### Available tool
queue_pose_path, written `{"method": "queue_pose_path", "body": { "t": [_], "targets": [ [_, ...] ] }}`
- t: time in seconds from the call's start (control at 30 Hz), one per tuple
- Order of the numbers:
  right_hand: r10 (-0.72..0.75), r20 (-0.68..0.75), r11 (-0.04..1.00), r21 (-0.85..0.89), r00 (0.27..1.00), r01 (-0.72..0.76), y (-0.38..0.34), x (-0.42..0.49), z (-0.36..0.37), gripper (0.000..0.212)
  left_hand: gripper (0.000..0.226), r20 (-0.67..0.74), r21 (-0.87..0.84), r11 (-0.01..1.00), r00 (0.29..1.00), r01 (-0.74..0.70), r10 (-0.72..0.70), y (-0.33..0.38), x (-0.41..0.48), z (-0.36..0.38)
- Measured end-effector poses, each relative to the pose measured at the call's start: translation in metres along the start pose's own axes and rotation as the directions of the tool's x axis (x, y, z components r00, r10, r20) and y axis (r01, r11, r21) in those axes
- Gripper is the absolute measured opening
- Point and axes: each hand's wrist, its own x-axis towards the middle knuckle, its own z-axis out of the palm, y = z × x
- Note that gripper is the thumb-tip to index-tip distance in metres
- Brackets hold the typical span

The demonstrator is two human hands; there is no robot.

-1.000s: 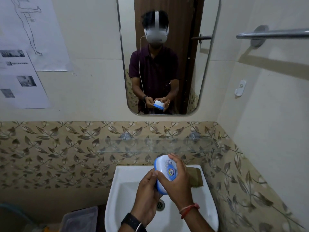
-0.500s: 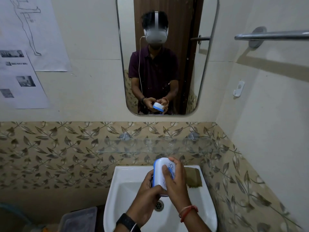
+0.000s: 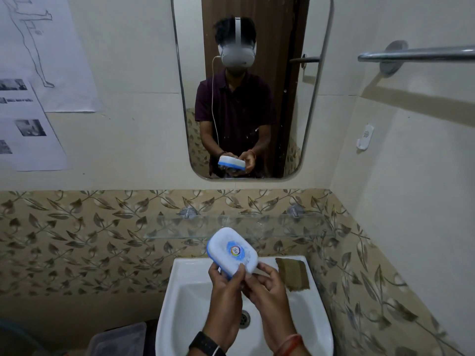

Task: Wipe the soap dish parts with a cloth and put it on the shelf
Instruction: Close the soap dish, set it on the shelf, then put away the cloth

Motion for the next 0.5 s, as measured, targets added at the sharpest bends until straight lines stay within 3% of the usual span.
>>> {"method": "queue_pose_path", "body": {
  "t": [0.13, 0.23, 0.37, 0.5],
  "targets": [
    [-0.086, -0.04, 0.995, 0.05, 0.996, 0.088, -0.013, 0.012, -0.006, 0.028, 0.065, 0.025, 0.095, 0.995, 1.0, -0.001, -0.001, -0.005, 0.005, 0.0],
    [-0.148, -0.041, 0.989, -0.03, 0.988, 0.147, -0.023, 0.02, -0.009, 0.024, 0.078, 0.09, 0.123, 0.992, 0.996, -0.037, 0.026, -0.002, 0.008, 0.0],
    [-0.196, -0.072, 0.974, -0.127, 0.978, 0.186, -0.034, 0.038, -0.015, 0.023, 0.092, -0.031, 0.254, 0.956, 0.987, -0.145, 0.158, 0.014, 0.02, -0.014],
    [-0.238, -0.127, 0.95, -0.239, 0.963, 0.203, -0.047, 0.062, -0.02, 0.02, 0.067, 0.114, 0.514, 0.795, 0.944, -0.323, 0.309, 0.034, 0.048, -0.026]
  ]
}}
